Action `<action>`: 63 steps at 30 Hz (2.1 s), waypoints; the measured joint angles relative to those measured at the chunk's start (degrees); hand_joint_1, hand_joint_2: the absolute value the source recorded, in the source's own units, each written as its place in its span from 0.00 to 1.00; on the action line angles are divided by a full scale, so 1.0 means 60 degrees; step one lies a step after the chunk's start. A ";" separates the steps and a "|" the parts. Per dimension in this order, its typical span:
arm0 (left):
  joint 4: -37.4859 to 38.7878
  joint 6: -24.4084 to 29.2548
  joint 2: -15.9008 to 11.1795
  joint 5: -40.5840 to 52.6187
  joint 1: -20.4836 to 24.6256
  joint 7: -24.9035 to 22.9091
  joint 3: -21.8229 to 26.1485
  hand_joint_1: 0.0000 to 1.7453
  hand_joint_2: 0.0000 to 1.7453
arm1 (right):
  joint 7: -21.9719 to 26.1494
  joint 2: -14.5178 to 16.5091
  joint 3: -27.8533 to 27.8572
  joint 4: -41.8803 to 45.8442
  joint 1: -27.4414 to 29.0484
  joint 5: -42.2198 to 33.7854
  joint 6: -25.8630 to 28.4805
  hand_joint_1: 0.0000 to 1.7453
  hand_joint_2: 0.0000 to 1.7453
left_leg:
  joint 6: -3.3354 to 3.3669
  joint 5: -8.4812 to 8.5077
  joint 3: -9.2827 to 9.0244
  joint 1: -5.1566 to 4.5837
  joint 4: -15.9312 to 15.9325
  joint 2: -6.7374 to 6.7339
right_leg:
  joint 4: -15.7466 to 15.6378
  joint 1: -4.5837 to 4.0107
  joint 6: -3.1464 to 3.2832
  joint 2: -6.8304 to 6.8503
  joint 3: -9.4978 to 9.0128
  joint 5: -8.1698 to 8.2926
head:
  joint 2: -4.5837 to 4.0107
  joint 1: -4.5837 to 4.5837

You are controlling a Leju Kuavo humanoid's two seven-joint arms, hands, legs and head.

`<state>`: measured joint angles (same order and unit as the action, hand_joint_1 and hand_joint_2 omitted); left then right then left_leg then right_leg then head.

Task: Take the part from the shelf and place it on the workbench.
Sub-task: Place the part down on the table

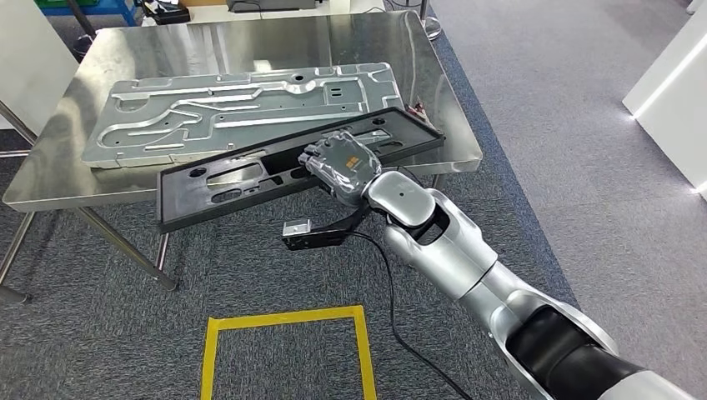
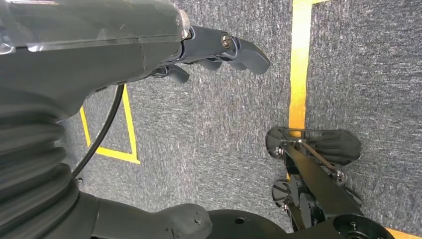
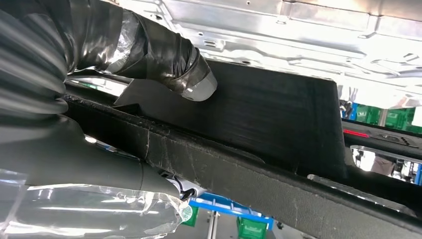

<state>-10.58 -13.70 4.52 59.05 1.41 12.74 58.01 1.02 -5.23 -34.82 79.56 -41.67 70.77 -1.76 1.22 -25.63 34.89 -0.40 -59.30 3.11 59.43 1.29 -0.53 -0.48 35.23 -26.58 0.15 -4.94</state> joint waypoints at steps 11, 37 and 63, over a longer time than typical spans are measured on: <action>0.0000 -0.0008 0.0000 0.0047 0.0003 0.0031 0.0000 0.00 1.00 | -0.0025 0.0141 0.0000 0.0000 -0.0058 0.0011 -0.0014 1.00 1.00 | 0.0060 -0.0029 0.0030 -0.0037 -0.0067 0.0000 | -0.0030 0.0046 -0.0063 0.0001 -0.0010 0.0020 | 0.0000 0.0003; -0.0010 -0.0040 0.0091 0.0131 0.0030 0.0049 0.0000 0.00 1.00 | -0.0054 0.0224 0.0011 -0.0059 -0.0159 0.0022 -0.0046 1.00 1.00 | -0.0332 -0.1222 0.1059 0.0192 -0.2414 -0.0408 | -0.0315 0.0073 0.0214 0.0141 -0.0256 0.0079 | 0.0000 0.0004; -0.0016 -0.0039 0.0129 0.0180 0.0049 0.0055 0.0007 0.00 1.00 | -0.0054 0.0192 0.0042 -0.0069 -0.0128 0.0022 -0.0050 1.00 1.00 | 0.0062 -0.0336 -0.0253 -0.0101 -0.0095 -0.0316 | -0.0223 -0.0177 0.0364 0.0102 -0.0003 0.0242 | 0.0000 -0.0012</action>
<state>-10.68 -13.94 5.30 60.13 1.70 13.06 58.05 0.70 -4.08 -34.57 79.14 -42.43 70.90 -2.07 1.59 -27.64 33.38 -1.00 -59.87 1.22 58.09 0.23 1.66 0.14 35.21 -25.13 0.15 -5.01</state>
